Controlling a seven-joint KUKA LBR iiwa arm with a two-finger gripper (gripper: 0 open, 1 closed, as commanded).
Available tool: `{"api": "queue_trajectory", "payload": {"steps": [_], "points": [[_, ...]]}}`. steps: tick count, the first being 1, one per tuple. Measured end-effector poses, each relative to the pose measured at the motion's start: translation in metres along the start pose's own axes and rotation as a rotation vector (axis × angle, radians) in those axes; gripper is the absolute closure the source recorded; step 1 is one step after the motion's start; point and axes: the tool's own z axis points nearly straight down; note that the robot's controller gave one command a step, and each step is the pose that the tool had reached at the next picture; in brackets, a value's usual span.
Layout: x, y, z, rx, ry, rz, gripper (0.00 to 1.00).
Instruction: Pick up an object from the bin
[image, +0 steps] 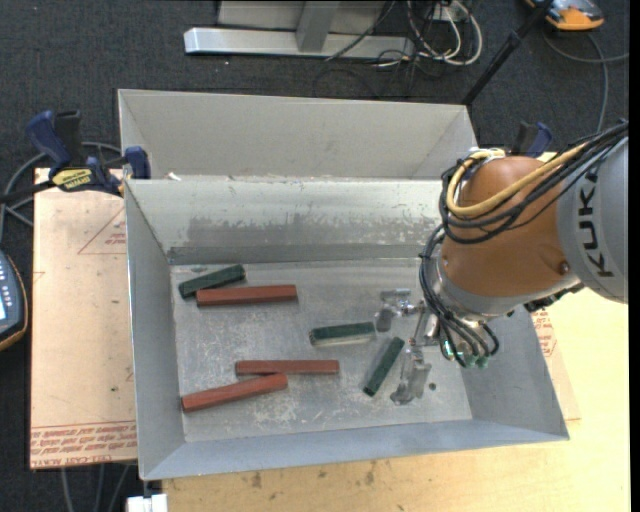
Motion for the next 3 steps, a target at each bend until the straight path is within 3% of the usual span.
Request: {"api": "queue_trajectory", "payload": {"steps": [1,2,3], "points": [[-0.076,-0.016,0.124,0.0,-0.004,-0.021,0.0],[-0.129,0.0,0.132,0.0,-0.012,-0.088,0.0],[-0.128,0.0,0.131,0.0,-0.01,-0.087,1.0]]}}
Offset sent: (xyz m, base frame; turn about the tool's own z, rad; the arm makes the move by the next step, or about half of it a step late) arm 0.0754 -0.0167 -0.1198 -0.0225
